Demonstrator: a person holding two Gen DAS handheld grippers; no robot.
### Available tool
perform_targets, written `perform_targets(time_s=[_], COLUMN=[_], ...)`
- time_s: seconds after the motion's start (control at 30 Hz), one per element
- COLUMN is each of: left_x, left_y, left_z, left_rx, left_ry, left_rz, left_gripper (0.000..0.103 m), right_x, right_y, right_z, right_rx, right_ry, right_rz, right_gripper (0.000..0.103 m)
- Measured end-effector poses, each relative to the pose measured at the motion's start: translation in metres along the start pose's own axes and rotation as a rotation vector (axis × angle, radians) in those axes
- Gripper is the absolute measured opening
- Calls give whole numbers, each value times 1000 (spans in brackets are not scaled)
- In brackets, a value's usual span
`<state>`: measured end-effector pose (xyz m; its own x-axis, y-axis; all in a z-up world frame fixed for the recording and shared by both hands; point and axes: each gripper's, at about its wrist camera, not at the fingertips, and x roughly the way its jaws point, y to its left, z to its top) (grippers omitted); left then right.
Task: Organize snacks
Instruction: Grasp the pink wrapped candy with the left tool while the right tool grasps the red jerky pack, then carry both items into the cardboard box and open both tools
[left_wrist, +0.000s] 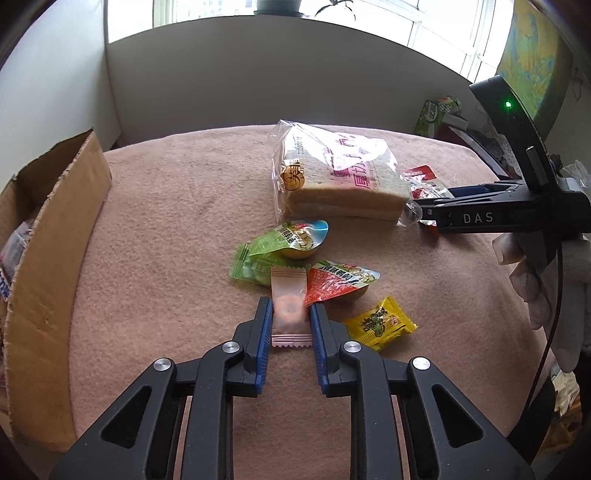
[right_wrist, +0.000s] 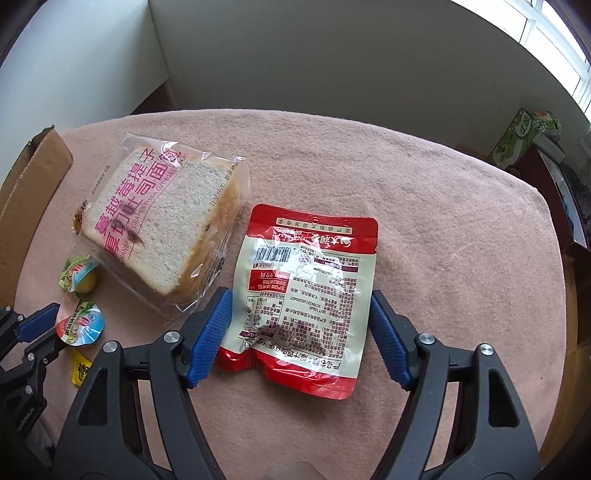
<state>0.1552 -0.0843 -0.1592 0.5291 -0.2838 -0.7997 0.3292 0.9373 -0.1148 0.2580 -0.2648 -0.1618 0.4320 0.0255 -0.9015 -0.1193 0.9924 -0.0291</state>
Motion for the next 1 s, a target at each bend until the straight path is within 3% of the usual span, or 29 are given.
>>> perform_targets(time_s=[0.37, 0.67, 1.0], left_x=[-12, -33, -68], left_y=[11, 29, 49], left_z=[-11, -25, -33], left_rx=[-28, -84, -130], left_ry=[-8, -27, -92], left_rz=[-14, -28, -22], left_gripper=[18, 18, 18], right_x=[-18, -49, -99], right_y=[-20, -32, -14], right_z=[-25, -66, -68], right_rx=[72, 161, 124], right_ry=[-21, -76, -161], right_rz=[73, 106, 138], right_gripper=[63, 62, 62])
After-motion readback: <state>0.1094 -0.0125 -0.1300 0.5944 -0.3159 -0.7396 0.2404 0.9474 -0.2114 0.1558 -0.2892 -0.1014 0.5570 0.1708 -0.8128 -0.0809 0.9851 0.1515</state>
